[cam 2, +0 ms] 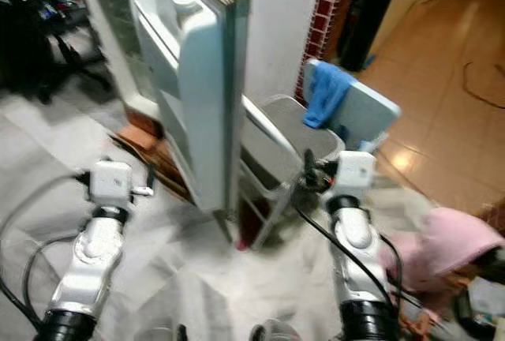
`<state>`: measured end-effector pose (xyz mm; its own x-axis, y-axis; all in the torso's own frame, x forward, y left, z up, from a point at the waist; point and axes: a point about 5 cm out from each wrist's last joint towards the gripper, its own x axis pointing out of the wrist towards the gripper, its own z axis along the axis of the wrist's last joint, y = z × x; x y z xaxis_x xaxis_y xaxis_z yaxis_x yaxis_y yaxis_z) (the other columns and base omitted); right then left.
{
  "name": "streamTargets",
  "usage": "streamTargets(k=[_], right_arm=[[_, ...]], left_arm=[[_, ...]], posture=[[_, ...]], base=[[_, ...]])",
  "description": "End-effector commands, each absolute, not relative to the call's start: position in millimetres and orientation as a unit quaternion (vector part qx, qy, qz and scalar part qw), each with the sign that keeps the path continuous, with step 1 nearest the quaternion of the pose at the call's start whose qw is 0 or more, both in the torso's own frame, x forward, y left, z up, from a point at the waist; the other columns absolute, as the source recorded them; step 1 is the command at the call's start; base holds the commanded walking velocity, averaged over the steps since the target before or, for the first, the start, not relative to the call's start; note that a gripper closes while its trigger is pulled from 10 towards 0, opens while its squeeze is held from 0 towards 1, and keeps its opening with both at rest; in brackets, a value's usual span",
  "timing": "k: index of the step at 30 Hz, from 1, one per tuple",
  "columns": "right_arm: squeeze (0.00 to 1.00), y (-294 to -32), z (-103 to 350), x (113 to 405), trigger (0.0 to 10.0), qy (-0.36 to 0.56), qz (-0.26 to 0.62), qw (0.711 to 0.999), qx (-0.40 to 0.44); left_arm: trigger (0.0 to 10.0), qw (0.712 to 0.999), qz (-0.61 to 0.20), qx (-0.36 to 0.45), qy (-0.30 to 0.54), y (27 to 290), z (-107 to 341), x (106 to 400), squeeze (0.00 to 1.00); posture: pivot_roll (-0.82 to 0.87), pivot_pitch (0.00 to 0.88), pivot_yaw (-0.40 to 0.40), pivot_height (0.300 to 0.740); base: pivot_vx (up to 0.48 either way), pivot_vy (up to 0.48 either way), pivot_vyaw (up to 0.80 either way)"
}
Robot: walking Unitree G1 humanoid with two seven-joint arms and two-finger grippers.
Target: Restocking fridge
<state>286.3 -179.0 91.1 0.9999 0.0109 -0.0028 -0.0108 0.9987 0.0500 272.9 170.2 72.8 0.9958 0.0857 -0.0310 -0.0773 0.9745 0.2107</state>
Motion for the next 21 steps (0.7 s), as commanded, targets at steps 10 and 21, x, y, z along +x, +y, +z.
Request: streamTargets(k=[10, 21], right_arm=[[0.00, -175.1, 92.2, 288.1, 10.0, -0.004, 0.013, 0.999, 0.033], [0.00, -173.5, 93.4, 290.2, 10.0, -0.008, 0.017, 0.999, 0.033]], left_arm=[[10.0, 0.994, 0.032, 0.104, 0.012, 172.9, 74.4, 272.5, 0.00], [10.0, 0.995, 0.030, 0.098, 0.012, 172.8, 72.5, 272.9, 0.00]], posture=[[0.09, 0.037, -0.013, 0.740], [0.09, 0.034, -0.017, 0.740]], base=[[0.324, 0.000, 0.00], [0.363, 0.000, 0.00]])
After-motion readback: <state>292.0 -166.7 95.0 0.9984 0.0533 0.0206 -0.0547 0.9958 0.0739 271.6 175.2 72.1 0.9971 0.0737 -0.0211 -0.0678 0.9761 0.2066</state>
